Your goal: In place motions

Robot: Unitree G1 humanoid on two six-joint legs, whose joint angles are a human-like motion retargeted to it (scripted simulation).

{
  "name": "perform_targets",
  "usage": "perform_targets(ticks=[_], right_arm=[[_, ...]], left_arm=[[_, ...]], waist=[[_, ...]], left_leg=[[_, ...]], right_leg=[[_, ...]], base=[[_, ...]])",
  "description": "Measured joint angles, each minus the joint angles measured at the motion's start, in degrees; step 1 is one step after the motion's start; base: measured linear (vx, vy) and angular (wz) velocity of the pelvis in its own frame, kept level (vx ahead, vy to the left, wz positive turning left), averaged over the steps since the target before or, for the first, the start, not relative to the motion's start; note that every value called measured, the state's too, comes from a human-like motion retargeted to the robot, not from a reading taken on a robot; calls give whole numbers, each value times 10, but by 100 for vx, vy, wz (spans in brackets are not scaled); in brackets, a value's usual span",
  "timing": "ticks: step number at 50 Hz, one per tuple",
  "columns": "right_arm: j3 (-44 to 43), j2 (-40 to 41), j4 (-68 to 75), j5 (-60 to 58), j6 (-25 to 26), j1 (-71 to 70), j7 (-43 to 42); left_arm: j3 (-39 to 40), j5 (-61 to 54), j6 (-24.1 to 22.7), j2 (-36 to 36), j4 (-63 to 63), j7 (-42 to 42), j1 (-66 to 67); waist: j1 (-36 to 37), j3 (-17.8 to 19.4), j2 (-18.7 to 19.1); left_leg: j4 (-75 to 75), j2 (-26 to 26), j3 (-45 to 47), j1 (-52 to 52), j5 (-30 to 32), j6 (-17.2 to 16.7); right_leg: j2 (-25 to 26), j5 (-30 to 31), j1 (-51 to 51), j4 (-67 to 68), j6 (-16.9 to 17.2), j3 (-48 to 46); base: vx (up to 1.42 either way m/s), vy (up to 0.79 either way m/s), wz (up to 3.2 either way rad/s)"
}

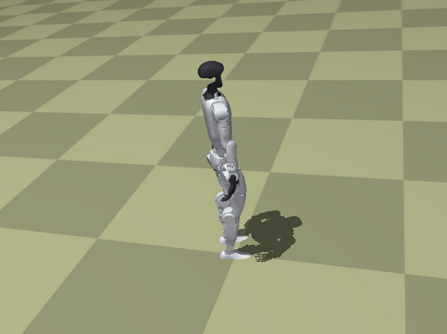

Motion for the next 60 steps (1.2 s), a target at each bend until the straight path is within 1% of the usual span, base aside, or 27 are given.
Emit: perform_targets(ticks=[13, 16, 18, 19, 22, 25, 27, 29, 35, 40, 45, 53, 60], right_arm=[[-3, -4, -4, 19, 0, -4, -13], [-2, -6, -6, 20, -1, -7, -17], [-3, -8, -7, 21, -2, -9, -18], [-3, -9, -8, 21, -2, -9, -18], [-2, -11, -6, 20, -1, -12, -17], [0, -11, -4, 18, 1, -13, -18], [0, -11, -5, 19, 0, -12, -17], [-2, -11, -7, 21, -3, -10, -18], [-12, -13, -3, 37, -6, -7, -14], [-15, -15, 2, 53, -2, -7, -16], [-8, -13, 0, 44, -3, -7, -25], [7, 0, -66, 39, -33, 10, -63], [42, 12, -173, 32, -78, 24, -66]], left_arm=[[2, -16, -4, -3, -11, 0, -11], [1, -23, -7, -4, -16, 3, -17], [-2, -28, -9, -4, -19, 6, -21], [-3, -30, -11, -5, -21, 8, -23], [-3, -36, -14, -6, -24, 8, -26], [0, -40, -15, -7, -26, 9, -24], [-3, -36, -16, -4, -25, 9, -22], [-9, -27, -21, 0, -21, 12, -20], [-23, -11, -36, 7, -4, 24, -15], [-20, -18, -46, 2, -7, 28, -9], [-16, -26, -61, -2, -12, 37, -3], [-7, -50, -83, -4, -73, 45, 13], [-6, -76, -91, -8, -182, 8, 26]], waist=[[-12, 21, 1], [-17, 32, 4], [-22, 40, 6], [-24, 42, 6], [-31, 47, 4], [-37, 46, 5], [-38, 46, 8], [-37, 45, 10], [-16, 42, 11], [-4, 41, 11], [9, 40, 10], [15, 39, 12], [18, 34, 10]], left_leg=[[32, 2, -2, -18, -8, -14], [48, 3, -3, -23, -5, -25], [61, 5, -7, -26, -14, -42], [69, 5, -7, -27, -20, -43], [90, 14, 13, -30, -32, -26], [102, 25, 20, -33, -22, -12], [93, 29, 12, -30, -8, -18], [80, 27, 8, -26, -9, -17], [55, 28, 42, -23, -13, -8], [48, 27, 53, -24, -8, -12], [50, 28, 63, -26, -10, -13], [44, 26, 71, -17, -12, -7], [33, 26, 79, -8, -12, -5]], right_leg=[[-2, 9, -14, 1, -3, -3], [-1, 11, -17, 2, -3, -9], [0, 12, -19, 3, -3, -15], [-1, 13, -19, 3, -3, -17], [-5, 15, -21, 3, -2, -22], [-6, 17, -24, 3, -2, -21], [-1, 18, -26, 3, -3, -16], [2, 20, -26, 3, -4, -10], [7, 25, -32, 3, -6, 19], [1, 31, -33, 5, -2, 28], [-3, 35, -33, 6, 0, 39], [-4, 36, -28, 7, 4, 44], [-5, 36, -27, 10, 6, 51]], base=[[-4, 2, 5], [-11, 4, 15], [-11, 3, 20], [-8, 2, 19], [-2, 1, 5], [0, 0, 0], [2, -3, -25], [3, -4, -26], [2, -2, -35], [0, 0, -5], [1, 0, -8], [0, 0, 0], [0, 0, 0]])
